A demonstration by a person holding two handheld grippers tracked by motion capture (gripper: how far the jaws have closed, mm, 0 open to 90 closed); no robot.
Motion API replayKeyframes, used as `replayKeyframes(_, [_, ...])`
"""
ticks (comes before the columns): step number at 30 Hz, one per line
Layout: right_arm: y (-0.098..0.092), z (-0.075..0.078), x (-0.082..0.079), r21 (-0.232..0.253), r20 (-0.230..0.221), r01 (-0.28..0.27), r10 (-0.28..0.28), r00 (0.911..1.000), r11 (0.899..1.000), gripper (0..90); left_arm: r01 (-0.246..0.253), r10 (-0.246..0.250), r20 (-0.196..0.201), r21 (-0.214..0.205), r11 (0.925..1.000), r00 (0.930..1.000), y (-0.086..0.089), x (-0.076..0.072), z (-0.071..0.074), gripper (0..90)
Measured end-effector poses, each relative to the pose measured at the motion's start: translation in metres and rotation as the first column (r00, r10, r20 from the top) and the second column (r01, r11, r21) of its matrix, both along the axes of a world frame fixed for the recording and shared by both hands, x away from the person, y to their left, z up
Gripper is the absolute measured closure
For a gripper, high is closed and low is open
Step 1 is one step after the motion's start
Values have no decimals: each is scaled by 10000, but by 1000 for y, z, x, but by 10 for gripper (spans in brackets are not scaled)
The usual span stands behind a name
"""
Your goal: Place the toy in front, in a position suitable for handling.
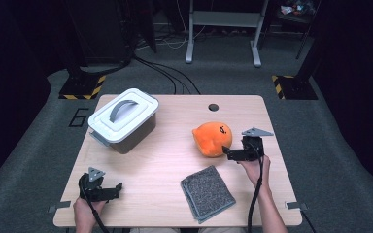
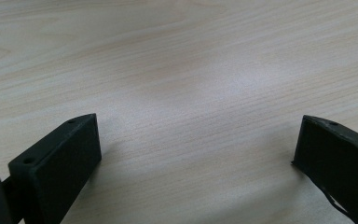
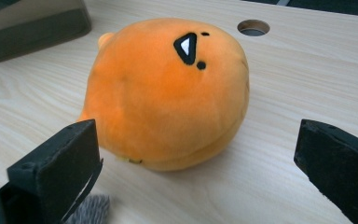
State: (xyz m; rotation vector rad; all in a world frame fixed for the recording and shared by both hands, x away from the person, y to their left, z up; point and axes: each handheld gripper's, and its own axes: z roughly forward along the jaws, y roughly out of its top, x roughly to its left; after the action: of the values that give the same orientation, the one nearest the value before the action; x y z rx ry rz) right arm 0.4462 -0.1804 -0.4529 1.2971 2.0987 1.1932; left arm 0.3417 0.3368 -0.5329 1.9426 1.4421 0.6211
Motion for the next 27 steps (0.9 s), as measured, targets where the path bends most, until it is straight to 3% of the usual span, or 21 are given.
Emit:
replayKeyframes(13, [-14, -9, -44, 16, -289, -31, 31, 9996, 10000, 0, -22, 22, 17, 2, 10000, 10000, 0, 0, 0, 1])
replayKeyframes(21, [-13, -22, -65, 17, -476, -9, 10, 9989, 10000, 0, -16, 16, 13, 5, 10000, 10000, 0, 0, 0, 1])
replayKeyframes(27, [-1, -31, -81, -128, -674, -339, 330, 9972, 9993, 0, -21, 21, 13, 2, 10000, 10000, 0, 0, 0, 1])
